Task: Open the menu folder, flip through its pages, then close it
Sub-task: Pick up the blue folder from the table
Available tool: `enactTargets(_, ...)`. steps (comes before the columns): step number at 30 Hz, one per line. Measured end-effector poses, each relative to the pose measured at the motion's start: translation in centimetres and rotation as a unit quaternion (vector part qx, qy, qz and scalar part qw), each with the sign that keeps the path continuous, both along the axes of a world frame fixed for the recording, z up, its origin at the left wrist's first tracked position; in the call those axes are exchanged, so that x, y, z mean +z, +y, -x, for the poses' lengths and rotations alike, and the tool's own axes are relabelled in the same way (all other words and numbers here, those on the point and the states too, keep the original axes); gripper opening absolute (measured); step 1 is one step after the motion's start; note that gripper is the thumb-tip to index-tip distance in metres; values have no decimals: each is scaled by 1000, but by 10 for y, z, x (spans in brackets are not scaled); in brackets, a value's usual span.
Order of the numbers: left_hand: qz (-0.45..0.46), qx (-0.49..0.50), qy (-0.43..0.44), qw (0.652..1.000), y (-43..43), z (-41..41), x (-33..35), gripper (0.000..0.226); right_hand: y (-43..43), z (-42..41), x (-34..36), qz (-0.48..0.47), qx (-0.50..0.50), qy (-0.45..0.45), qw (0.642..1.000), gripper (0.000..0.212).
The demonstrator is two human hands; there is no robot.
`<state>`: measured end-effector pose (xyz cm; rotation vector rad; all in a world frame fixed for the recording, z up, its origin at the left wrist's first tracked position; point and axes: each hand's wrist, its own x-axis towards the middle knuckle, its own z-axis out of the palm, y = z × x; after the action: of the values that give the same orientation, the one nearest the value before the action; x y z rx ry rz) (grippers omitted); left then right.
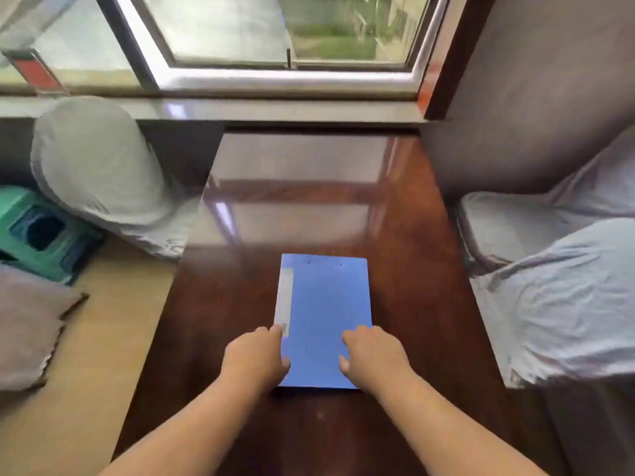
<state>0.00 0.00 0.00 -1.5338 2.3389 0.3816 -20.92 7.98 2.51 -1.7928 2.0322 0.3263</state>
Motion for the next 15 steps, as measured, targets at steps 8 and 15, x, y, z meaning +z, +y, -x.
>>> enactTargets(8,-105,159,54,980,30,0,-60,67,31,-10,-75,-94,-25,-33,995,62)
enactTargets(15,-196,382,219,876,15,12,-61,51,33,-5,-86,-75,-38,-43,995,60)
